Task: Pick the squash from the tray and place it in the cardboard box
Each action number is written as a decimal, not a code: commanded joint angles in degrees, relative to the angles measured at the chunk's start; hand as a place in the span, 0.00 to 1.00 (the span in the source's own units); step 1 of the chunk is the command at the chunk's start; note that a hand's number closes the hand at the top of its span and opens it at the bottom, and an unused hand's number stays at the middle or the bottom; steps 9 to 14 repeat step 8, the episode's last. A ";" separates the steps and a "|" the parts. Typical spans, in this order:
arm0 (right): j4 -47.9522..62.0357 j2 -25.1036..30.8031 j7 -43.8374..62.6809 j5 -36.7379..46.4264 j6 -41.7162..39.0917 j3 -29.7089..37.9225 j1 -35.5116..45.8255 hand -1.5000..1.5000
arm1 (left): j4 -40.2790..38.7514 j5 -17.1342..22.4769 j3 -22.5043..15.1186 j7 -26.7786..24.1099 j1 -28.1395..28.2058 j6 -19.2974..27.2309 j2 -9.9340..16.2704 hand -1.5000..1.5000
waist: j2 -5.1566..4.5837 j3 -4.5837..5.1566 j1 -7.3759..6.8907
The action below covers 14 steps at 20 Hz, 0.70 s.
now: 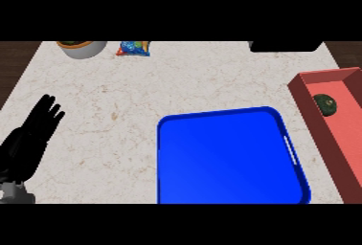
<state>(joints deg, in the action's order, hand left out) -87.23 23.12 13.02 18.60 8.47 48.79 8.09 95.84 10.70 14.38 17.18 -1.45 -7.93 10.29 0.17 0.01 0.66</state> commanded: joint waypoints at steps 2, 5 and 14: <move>0.48 3.87 -3.46 -7.83 -5.61 3.98 -4.65 0.00 | 0.03 1.01 0.40 0.37 -0.44 -0.75 0.38 0.50 | -0.09 -0.01 -0.42; -1.17 2.38 -6.29 -10.34 -8.14 6.85 -10.76 0.00 | 4.26 -1.44 -2.01 2.35 1.52 1.86 -1.68 0.50 | -0.04 -0.02 -0.30; -0.32 1.35 -9.36 -10.46 -7.06 6.16 -11.57 0.00 | -0.55 -0.80 -0.14 -1.51 0.13 0.14 -0.45 0.50 | -0.12 -0.01 -0.44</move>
